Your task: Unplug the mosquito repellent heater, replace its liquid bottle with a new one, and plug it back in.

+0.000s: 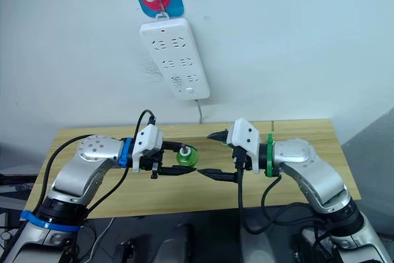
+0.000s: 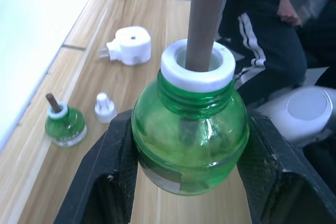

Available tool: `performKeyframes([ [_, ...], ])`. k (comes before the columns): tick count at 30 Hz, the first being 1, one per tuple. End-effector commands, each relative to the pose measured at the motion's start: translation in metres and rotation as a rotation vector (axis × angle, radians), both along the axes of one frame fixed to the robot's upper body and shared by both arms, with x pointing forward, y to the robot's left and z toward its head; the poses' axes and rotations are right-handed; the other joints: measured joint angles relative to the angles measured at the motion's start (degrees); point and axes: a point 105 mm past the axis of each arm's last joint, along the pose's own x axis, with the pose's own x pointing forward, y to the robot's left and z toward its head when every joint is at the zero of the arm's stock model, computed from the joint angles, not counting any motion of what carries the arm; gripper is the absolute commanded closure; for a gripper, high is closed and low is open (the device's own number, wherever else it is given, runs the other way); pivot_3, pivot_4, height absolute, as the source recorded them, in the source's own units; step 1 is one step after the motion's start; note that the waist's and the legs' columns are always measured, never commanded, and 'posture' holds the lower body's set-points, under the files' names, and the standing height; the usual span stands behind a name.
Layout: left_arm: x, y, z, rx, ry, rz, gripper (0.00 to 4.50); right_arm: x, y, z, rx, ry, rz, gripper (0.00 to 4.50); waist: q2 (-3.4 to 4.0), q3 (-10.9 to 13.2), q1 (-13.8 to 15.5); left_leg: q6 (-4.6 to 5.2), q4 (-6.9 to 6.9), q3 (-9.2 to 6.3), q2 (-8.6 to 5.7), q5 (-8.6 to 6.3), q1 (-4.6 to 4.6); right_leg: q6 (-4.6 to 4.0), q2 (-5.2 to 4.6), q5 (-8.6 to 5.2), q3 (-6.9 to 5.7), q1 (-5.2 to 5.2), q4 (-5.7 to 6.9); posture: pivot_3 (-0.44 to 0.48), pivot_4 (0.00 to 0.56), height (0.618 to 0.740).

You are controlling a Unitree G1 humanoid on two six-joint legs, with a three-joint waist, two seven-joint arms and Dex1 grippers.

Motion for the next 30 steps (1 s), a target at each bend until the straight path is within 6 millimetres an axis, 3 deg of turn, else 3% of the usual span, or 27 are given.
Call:
performKeyframes([
  [1,-0.001,-0.008,0.011,-0.023,-0.047,-0.048,2.24,-0.003,0.008,0.014,0.034,-0.028,0.031,0.0,0.0,0.0,0.0,0.0,0.0,-0.01,0.0,0.0,0.0,0.0,0.0,0.0,-0.01,0.0,0.01,-0.141,0.182,0.725],
  [8,-0.001,-0.017,0.019,-0.052,-0.069,-0.073,2.24,0.005,0.016,0.009,0.033,-0.044,0.011,0.0,0.01,0.0,-0.2,-0.01,0.0,-0.01,-0.02,0.01,-0.02,0.0,-0.04,0.0,-0.02,-0.01,-0.01,-0.135,0.177,0.725],
  [11,-0.001,-0.018,0.021,-0.053,-0.075,-0.078,2.24,0.007,0.019,0.01,0.047,-0.045,0.009,0.5,0.01,0.0,-0.3,-0.01,0.0,-0.02,-0.02,0.01,-0.02,0.0,-0.04,0.0,-0.03,-0.01,0.0,-0.129,0.177,0.725],
  [20,-0.001,-0.017,0.022,-0.051,-0.077,-0.076,2.24,0.008,0.02,0.008,0.04,-0.043,0.024,3.62,0.01,0.0,-0.4,-0.02,0.0,-0.04,-0.02,0.01,-0.02,0.0,-0.04,0.0,-0.04,-0.01,0.0,-0.126,0.174,0.725],
  [28,0.005,-0.021,0.028,-0.109,-0.1,-0.038,2.24,0.006,0.017,0.018,0.104,-0.004,0.028,3.68,0.01,-0.1,-0.4,-0.02,0.01,-0.03,-0.03,0.01,-0.03,0.0,-0.05,0.0,-0.04,-0.01,0.0,-0.137,0.171,0.725],
  [30,0.012,-0.02,0.032,-0.127,-0.08,0.002,1.51,0.008,0.014,0.023,0.136,0.007,0.012,3.68,0.01,-0.1,-0.4,-0.02,0.02,-0.03,-0.04,0.01,-0.03,0.0,-0.06,0.0,-0.04,-0.01,0.0,-0.142,0.169,0.725],
])
